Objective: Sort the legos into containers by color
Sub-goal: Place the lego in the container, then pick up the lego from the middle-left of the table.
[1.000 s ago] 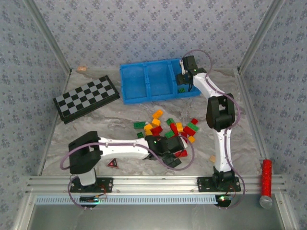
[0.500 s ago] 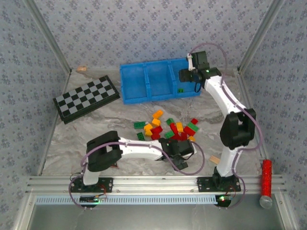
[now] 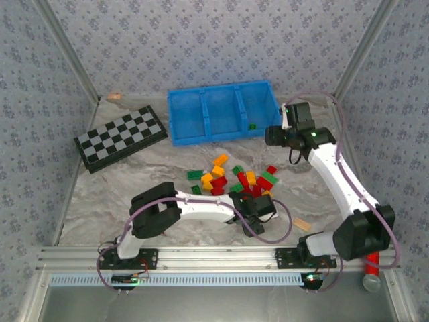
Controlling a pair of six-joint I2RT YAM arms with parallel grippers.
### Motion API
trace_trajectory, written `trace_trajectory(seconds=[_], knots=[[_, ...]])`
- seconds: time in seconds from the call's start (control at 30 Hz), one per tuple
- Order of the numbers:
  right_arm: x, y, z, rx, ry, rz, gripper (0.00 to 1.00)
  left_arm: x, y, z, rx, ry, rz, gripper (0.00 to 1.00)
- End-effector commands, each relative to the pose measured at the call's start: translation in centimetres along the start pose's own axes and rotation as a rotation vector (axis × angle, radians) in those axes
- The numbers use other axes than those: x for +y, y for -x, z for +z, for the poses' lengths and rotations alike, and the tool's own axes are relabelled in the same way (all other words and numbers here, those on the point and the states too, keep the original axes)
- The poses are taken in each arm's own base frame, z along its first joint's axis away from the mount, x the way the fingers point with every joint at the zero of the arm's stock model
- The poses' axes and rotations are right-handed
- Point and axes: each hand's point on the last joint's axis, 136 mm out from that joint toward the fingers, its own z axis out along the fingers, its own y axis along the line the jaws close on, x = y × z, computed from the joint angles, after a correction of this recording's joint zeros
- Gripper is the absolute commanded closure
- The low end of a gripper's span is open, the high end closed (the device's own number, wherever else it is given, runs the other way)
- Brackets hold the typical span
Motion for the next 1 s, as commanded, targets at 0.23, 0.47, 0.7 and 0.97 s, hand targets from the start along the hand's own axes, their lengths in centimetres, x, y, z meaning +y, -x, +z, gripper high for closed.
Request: trace_trajectory(seconds=[0.23, 0.47, 0.7, 0.97], knots=[[-1.9, -6.8, -3.2, 0.128, 0.023, 0.222, 0.28, -1.8, -4.9, 1.8, 0.176, -0.097, -0.081, 0.63], [-0.5, -10.7, -3.4, 0.204, 0.102, 0.315, 0.27, -0.6, -4.9, -1.5, 0.134, -0.126, -0.232, 0.78], [0.1, -14.2, -2.7, 0.264, 0.139, 0.311, 0.25, 3.8, -3.8, -9.0, 0.02, -0.119, -0.361, 0.81], [0.9, -17.8, 0.2, 0.333, 0.133, 0.352, 0.25, 14.8, -2.5, -18.5, -0.168, 0.034, -0.546, 0.81]])
